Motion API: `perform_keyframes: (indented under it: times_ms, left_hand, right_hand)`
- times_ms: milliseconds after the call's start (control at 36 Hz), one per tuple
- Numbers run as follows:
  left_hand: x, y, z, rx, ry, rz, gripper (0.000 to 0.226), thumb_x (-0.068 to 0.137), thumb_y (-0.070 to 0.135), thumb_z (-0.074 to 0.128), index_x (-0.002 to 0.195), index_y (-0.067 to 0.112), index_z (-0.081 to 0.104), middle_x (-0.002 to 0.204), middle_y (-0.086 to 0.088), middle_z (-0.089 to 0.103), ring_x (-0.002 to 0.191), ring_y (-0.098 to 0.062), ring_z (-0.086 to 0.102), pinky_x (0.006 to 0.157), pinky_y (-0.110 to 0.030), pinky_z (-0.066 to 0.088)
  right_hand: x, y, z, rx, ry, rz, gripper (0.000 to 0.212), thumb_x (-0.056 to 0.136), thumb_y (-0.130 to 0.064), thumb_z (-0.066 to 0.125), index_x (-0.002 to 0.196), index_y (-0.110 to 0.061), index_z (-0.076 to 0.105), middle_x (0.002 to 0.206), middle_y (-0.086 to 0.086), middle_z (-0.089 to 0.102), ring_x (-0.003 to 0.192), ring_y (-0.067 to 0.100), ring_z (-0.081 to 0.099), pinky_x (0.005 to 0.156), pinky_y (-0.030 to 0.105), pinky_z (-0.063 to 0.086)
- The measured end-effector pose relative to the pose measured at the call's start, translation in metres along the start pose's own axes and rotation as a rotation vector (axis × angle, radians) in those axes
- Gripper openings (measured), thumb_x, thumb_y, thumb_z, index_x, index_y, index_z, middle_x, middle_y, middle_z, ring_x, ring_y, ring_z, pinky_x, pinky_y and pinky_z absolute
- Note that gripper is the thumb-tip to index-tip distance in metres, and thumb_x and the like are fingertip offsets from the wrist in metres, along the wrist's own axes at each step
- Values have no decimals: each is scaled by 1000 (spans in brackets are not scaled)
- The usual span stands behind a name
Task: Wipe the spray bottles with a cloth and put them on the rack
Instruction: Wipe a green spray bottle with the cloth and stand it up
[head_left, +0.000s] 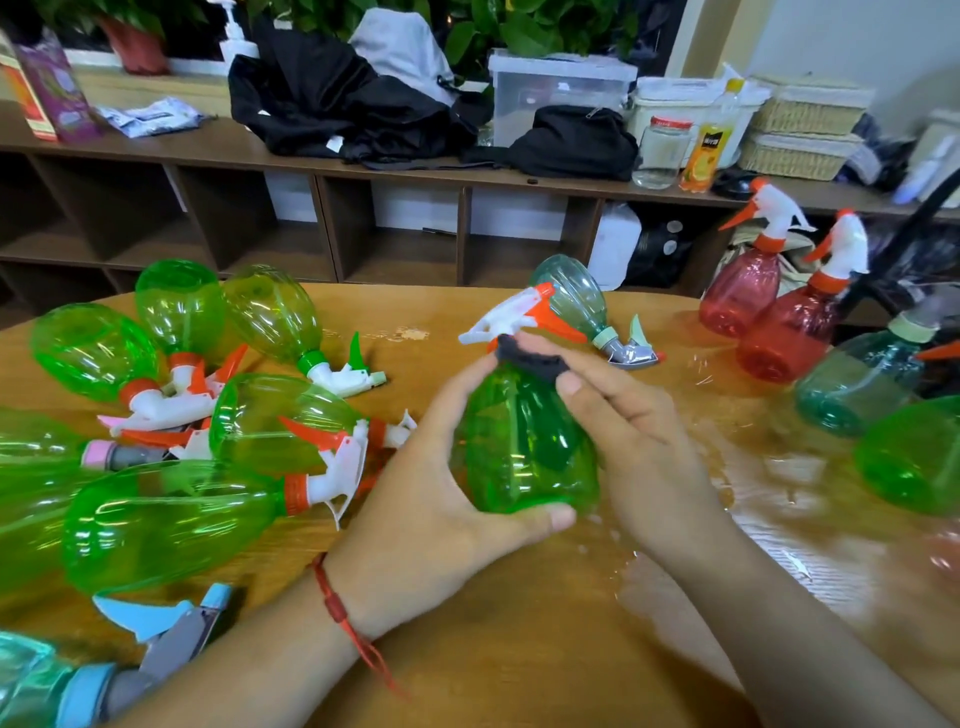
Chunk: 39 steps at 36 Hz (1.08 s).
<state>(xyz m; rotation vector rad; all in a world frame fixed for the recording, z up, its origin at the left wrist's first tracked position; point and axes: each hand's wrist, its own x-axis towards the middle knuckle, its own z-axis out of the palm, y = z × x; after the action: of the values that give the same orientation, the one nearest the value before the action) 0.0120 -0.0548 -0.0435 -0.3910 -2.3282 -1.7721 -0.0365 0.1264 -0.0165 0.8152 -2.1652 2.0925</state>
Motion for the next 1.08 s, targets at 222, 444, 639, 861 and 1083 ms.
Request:
perform_keyframes:
  times_ms: [222,444,639,861,1083]
  left_hand:
    - [7,1,-1,102,-103,22,111,69,46,96,159,49,31,153,26,54,143,2,50,119,-24,41]
    - [4,6,2,291,-3,1,117,67,33,100,157,52,27,131,35,60,121,18,55,94,1,39]
    - [10,0,-13,84,106,-61,109,67,33,103,157,41,42,144,30,60,136,8,54,114,-18,43]
    - [16,-11,-24,-73,134,-100,104,63,42,96,155,30,48,144,7,67,135,-14,62,118,-51,45]
    - [3,-6,-9,58,9,-25,107,71,30,101,158,36,39,152,21,55,144,-6,51,120,-40,44]
  right_hand:
    - [0,6,-8,125,32,60,34,108,-3,49,136,-4,68,139,2,70,138,19,59,111,34,49]
    - [-4,13,2,-120,10,-7,34,107,-7,52,136,-10,69,144,-7,67,142,9,54,123,38,40]
    - [-11,6,8,-303,-20,-213,34,106,-4,52,136,-6,68,148,0,63,148,18,49,124,48,38]
    - [-18,3,6,-441,-134,-395,35,102,0,52,132,-3,69,146,6,63,150,25,46,123,48,38]
    - [-6,6,-1,-192,-27,-136,34,108,-7,49,136,-9,68,145,-3,66,145,16,52,123,43,40]
